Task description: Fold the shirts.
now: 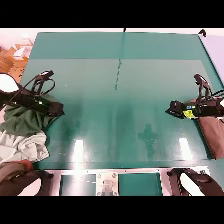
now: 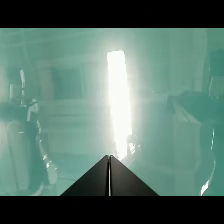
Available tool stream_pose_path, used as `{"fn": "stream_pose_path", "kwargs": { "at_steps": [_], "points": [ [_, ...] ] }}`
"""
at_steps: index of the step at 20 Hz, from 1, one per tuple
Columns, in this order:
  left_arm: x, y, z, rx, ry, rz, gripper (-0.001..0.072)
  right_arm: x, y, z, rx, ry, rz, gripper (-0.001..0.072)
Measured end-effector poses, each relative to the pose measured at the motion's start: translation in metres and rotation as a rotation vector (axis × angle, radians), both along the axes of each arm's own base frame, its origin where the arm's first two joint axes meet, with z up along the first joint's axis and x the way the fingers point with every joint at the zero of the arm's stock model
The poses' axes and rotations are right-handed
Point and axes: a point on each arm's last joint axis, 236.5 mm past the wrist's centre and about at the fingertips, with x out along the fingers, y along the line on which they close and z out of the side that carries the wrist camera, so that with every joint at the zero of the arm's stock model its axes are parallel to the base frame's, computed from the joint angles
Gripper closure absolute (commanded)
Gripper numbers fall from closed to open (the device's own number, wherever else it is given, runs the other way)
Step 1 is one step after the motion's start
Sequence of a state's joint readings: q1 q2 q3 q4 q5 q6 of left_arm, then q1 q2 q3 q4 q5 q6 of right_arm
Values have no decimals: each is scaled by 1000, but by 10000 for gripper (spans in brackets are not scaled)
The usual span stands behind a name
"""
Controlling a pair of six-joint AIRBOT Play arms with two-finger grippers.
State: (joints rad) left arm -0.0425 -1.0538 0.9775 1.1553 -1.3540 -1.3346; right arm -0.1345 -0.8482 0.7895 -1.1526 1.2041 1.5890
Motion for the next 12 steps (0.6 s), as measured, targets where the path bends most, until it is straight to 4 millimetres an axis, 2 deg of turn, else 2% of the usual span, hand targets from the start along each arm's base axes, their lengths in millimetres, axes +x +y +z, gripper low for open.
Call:
{"fn": "stream_pose_path", "kwargs": {
  "at_steps": [4, 6, 7, 8, 9, 12],
  "points": [
    [1, 3, -1, 14, -5, 5, 689, 0, 0, 0, 0, 0, 0, 698],
    [3, 16, -5, 66, 4, 39, 687, 0, 0, 0, 0, 0, 0, 698],
    [3, 28, -8, 121, 8, 66, 611, 0, 0, 0, 0, -1, 0, 698],
    [4, 43, -12, 182, 11, 89, 156, 0, 0, 0, 0, 0, 0, 698],
    [5, 60, -14, 251, 10, 114, -13, 0, 0, 0, 0, 0, 0, 698],
    [11, 108, -20, 444, -17, 174, -13, 0, 0, 0, 0, 0, 0, 698]
  ]
}}
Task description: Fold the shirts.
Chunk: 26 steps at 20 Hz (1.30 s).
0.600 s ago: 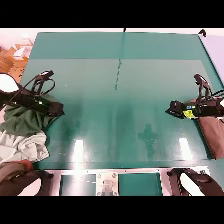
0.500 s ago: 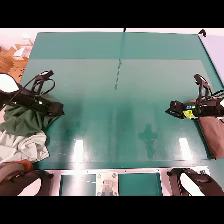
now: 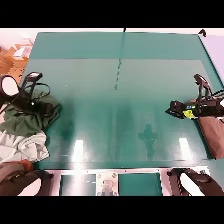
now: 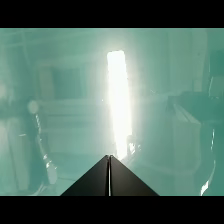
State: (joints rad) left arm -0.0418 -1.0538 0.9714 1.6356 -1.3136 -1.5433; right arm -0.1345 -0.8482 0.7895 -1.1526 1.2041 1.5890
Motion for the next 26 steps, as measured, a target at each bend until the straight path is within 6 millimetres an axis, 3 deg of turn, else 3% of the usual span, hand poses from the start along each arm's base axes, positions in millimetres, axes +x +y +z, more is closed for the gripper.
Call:
{"fn": "stream_pose_path", "kwargs": {
  "at_steps": [5, 6, 8, 9, 13, 16, 18, 20, 23, 26],
  "points": [
    [7, 41, -32, 182, -6, -9, 0, 0, 0, 0, 0, 0, 0, 699],
    [10, 45, -40, 201, -3, -18, 131, 0, 0, 0, 0, 0, 0, 698],
    [15, 52, -57, 239, 13, -44, 465, 0, 0, 0, 0, 0, 0, 699],
    [16, 56, -64, 254, 25, -55, 684, 0, 0, 0, 0, 0, 0, 699],
    [16, 61, -79, 285, 72, -81, 690, 0, 0, 0, 0, 0, 0, 699],
    [31, 54, -56, 257, 50, -78, 690, 0, 0, 0, 0, 0, 0, 699],
    [52, 28, -19, 157, -31, -72, 690, 0, 0, 0, 0, 0, 0, 698],
    [74, -21, 32, 12, -146, -108, 690, 0, 0, 0, 0, 0, 0, 698],
    [88, -119, 116, -217, -328, -253, 689, 2, 0, 0, -1, -7, -3, 698],
    [71, -221, 174, -433, -444, -430, 689, 2, 0, 1, -1, -9, -4, 698]
  ]
}}
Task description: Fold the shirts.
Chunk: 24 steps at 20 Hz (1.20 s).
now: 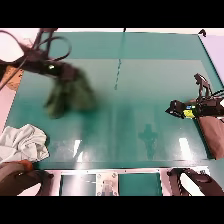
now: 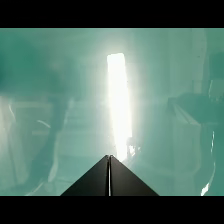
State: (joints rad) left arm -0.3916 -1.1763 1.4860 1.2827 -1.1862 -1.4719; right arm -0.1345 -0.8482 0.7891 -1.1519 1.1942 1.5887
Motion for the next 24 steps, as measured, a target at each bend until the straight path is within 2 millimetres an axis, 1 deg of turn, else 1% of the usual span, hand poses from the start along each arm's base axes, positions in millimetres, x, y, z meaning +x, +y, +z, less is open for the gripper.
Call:
{"fn": "stream_pose_path", "kwargs": {
  "at_steps": [1, 2, 3, 4, 5, 6, 7, 8, 9, 10, 11, 12, 14, 15, 16, 17, 18, 19, 20, 21, 22, 24],
  "points": [
    [-8, -32, 9, -52, -18, -61, 688, 0, 0, 0, 0, 1, 0, 697],
    [-14, -58, 12, -87, -24, -111, 687, 0, 0, 0, 0, 2, 1, 656],
    [-21, -85, 8, -113, -16, -157, 686, 0, 0, 0, 0, 2, 1, 541],
    [-26, -106, -1, -123, 3, -192, 599, -1, 0, 0, 1, 3, 1, 465],
    [-29, -126, -16, -125, 34, -222, 261, -1, 0, 0, 1, 4, 2, 407],
    [-33, -141, -34, -122, 74, -246, 73, -1, 0, 0, 0, 5, 1, 338],
    [-38, -155, -55, -115, 130, -265, 73, -1, -2, 0, 0, 6, -4, 260],
    [-43, -163, -73, -106, 184, -276, 73, -1, -5, 0, -2, 8, -11, 194],
    [-46, -166, -89, -97, 237, -280, 73, -2, -9, 1, -3, 11, -21, 194],
    [-45, -164, -99, -90, 275, -273, 73, -2, -13, 1, -5, 16, -32, 195],
    [-42, -157, -107, -79, 309, -261, 74, -2, -19, 1, -11, 19, -45, 195],
    [-33, -145, -110, -77, 332, -234, 74, -4, -26, 0, -16, 26, -59, 195],
    [-13, -112, -114, -68, 384, -170, 74, -10, -35, -6, -19, 56, -84, 203],
    [-2, -92, -117, -67, 408, -131, 74, -18, -37, -14, -14, 88, -91, 203],
    [10, -72, -119, -71, 424, -85, 74, -25, -35, -24, 1, 119, -96, 203],
    [19, -51, -126, -71, 448, -37, 74, -33, -31, -35, 25, 150, -102, 203],
    [24, -35, -134, -73, 476, 2, 74, -40, -26, -47, 52, 176, -107, 202],
    [25, -23, -143, -82, 507, 32, 73, -42, -24, -58, 68, 182, -122, 203],
    [22, -14, -155, -90, 549, 56, 73, -44, -23, -68, 76, 185, -139, 203],
    [13, -11, -168, -103, 598, 64, 74, -42, -24, -76, 83, 178, -161, 204],
    [1, -15, -178, -125, 649, 51, 78, -38, -27, -83, 90, 169, -188, 204],
    [-31, -32, -197, -170, 752, 3, 83, -28, -35, -92, 96, 160, -237, 221]
  ]
}}
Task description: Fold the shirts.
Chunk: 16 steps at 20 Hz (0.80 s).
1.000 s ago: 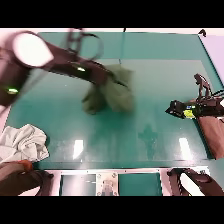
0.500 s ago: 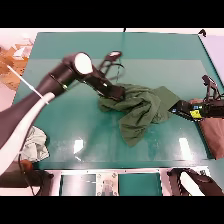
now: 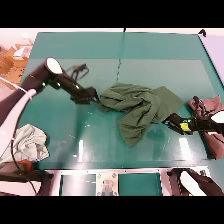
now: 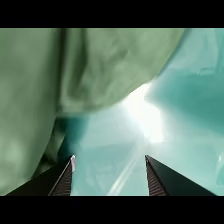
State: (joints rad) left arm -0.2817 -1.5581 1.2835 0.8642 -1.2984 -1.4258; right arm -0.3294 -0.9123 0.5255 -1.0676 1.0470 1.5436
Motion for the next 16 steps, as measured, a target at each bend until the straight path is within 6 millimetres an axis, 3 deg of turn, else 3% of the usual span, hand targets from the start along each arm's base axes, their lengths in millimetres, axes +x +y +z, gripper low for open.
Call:
{"fn": "stream_pose_path", "kwargs": {
  "at_steps": [3, 7, 8, 10, 11, 12, 13, 14, 15, 16],
  "points": [
    [-46, -33, -24, -48, 88, -57, 83, 15, -11, -15, 11, 27, -44, 222],
    [-76, -80, -44, -64, 54, -91, 83, 26, -16, -36, 46, 85, -60, 241],
    [-80, -91, -47, -70, 35, -95, 83, 29, -14, -39, 65, 90, -60, 318],
    [-89, -112, -54, -73, 0, -103, 84, 34, -8, -46, 99, 93, -54, 376],
    [-95, -119, -58, -72, -4, -111, 84, 37, -5, -48, 117, 88, -51, 490],
    [-100, -125, -63, -69, -4, -117, 145, 41, -4, -50, 129, 78, -49, 647],
    [-104, -130, -68, -63, 1, -117, 385, 44, -1, -51, 142, 68, -46, 699],
    [-106, -133, -71, -61, 0, -116, 643, 47, 1, -51, 153, 58, -37, 699],
    [-106, -136, -73, -63, -3, -113, 688, 49, 2, -50, 159, 47, -26, 699],
    [-105, -138, -74, -63, -12, -115, 688, 53, 2, -48, 160, 34, -15, 700]
  ]
}}
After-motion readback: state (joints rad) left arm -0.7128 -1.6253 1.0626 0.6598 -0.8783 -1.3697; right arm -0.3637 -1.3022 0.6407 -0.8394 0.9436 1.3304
